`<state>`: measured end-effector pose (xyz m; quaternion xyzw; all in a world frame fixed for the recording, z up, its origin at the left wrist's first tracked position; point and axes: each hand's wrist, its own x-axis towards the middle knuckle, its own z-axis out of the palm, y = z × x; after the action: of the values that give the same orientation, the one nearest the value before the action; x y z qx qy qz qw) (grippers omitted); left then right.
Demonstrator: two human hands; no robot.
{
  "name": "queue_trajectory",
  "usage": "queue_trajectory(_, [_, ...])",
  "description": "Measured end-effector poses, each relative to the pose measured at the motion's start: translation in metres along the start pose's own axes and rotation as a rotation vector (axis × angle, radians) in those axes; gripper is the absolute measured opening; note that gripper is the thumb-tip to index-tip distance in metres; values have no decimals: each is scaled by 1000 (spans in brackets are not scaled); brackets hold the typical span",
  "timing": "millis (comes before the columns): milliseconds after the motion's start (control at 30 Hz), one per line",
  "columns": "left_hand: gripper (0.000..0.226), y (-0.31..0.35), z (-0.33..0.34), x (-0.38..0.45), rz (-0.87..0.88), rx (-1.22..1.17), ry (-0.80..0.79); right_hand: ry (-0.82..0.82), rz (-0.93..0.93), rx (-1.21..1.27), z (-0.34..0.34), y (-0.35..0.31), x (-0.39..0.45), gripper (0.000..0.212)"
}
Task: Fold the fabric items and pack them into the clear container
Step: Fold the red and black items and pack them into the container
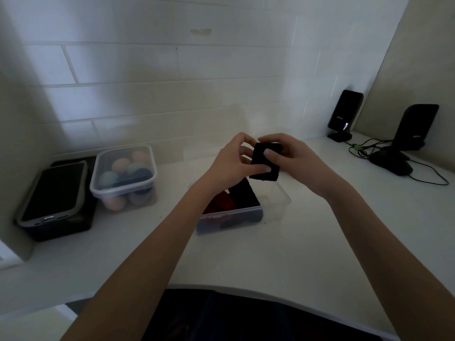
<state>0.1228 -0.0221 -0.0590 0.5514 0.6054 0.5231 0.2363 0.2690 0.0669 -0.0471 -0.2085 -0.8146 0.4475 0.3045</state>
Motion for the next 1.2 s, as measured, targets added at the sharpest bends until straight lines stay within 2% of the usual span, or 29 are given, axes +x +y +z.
queue_trajectory(167, [44,-1,3,0,0,99,-36,75,-119,-94,-2,-6,-3,17])
queue_trajectory(333, [32,-4,2,4,127,394,-96,39,-141,-166,-3,0,-11,20])
queue_trajectory(467, [33,-12,4,3,195,572,-121,-134,-157,-445,-10,3,-19,26])
queue_trajectory(600, [33,-14,8,5,222,691,-203,-307,-138,-616,-7,0,-20,19])
queue_trajectory(767, [32,-12,-4,3,150,751,-301,-383,-72,-850,0,2,-9,8])
queue_trajectory(933, [37,-9,-13,-10,181,907,-164,-529,72,-1011,10,-4,7,6])
queue_trajectory(1067, [46,-8,-10,-21,106,790,-156,-648,230,-1041,14,-10,13,18])
queue_trajectory(1133, [37,-8,-11,-23,105,785,-173,-639,208,-957,10,-14,14,14])
queue_trajectory(1200, [31,-8,-11,-25,89,750,-202,-628,166,-972,8,-16,11,24])
